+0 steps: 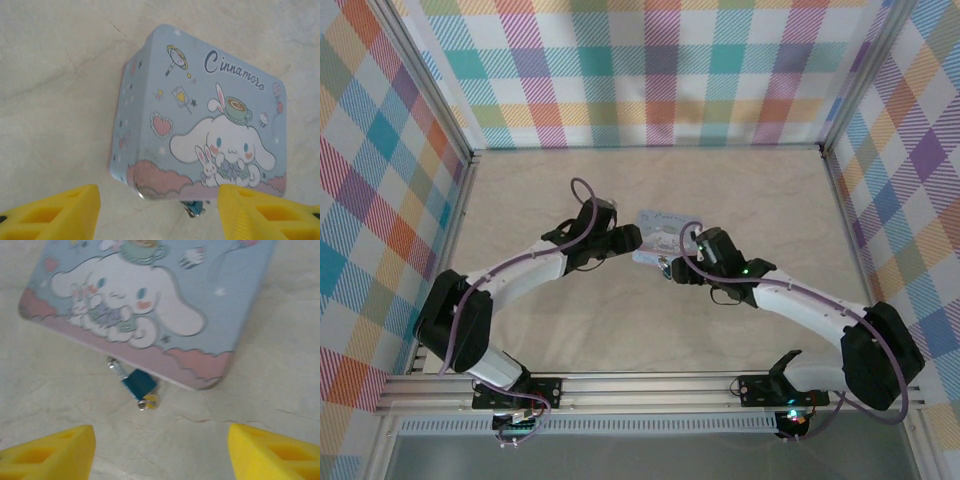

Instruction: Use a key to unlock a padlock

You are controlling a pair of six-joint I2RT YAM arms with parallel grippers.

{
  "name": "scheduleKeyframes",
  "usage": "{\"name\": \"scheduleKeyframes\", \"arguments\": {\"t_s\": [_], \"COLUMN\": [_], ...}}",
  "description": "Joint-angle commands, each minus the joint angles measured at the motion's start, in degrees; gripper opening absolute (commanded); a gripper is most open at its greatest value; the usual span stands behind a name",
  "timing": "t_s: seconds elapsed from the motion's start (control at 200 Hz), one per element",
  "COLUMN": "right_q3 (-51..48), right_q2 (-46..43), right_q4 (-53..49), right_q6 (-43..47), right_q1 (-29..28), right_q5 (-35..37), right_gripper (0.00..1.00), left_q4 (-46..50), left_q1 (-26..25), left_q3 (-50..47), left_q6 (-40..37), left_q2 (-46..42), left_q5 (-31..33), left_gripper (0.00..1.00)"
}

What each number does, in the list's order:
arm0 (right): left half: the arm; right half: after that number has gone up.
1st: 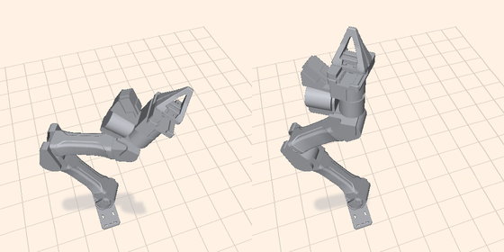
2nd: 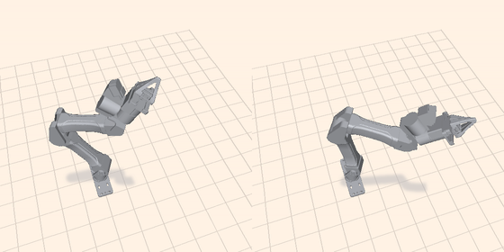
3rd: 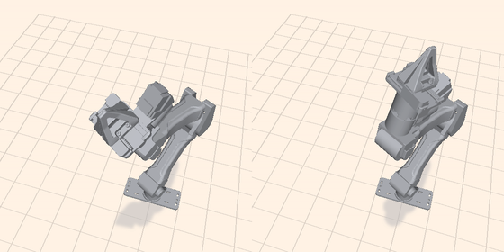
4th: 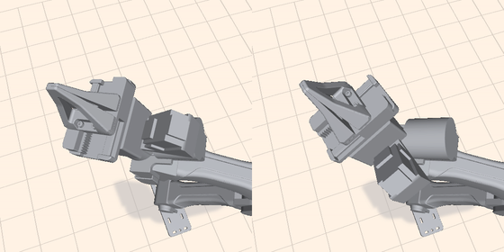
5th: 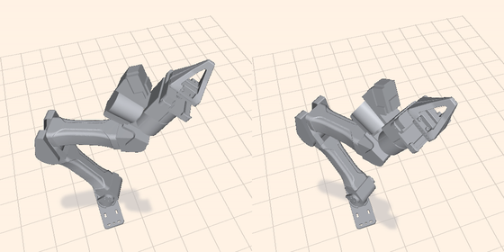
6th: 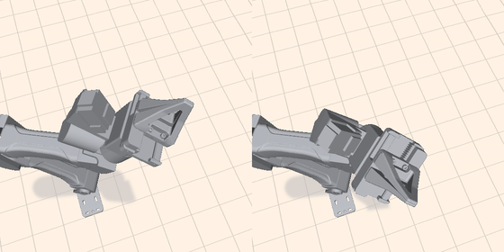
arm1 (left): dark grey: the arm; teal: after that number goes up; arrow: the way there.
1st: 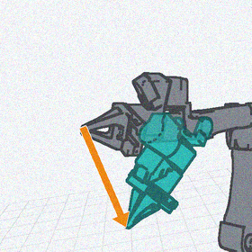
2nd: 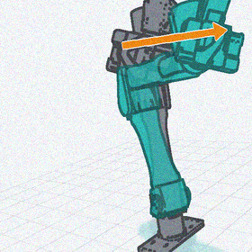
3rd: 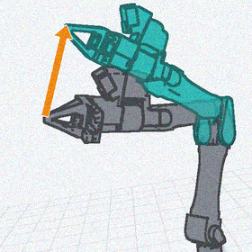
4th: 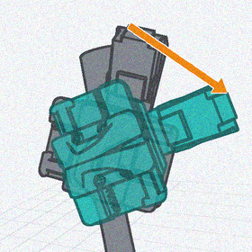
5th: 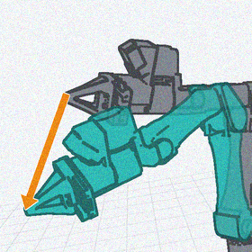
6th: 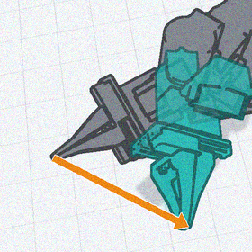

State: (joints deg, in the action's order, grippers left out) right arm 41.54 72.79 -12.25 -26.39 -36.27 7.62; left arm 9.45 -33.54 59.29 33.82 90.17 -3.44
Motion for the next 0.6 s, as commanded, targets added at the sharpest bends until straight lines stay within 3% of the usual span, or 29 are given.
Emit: {"name": "scheduleKeyframes", "arguments": {"t_s": [0.0,0.3,0.595], "right_q3": [2.6,7.3,17.8], "right_q2": [0.3,8.4,20.4], "right_q4": [-1.6,2.0,2.1], "right_q6": [-2.7,-3.7,-2.9], "right_q1": [2.9,9.8,11.2], "right_q5": [-2.9,-10.1,-16.0], "right_gripper": [0.73,0.73,0.67], "left_q4": [-0.6,-0.3,-2.8], "left_q1": [0.8,1.5,1.5], "left_q3": [3.2,10.4,5.1], "left_q6": [-3.3,-3.7,-1.5], "left_q2": [3.8,13.0,9.1], "left_q5": [1.0,-3.8,-5.2], "left_gripper": [0.64,0.62,0.61]}}
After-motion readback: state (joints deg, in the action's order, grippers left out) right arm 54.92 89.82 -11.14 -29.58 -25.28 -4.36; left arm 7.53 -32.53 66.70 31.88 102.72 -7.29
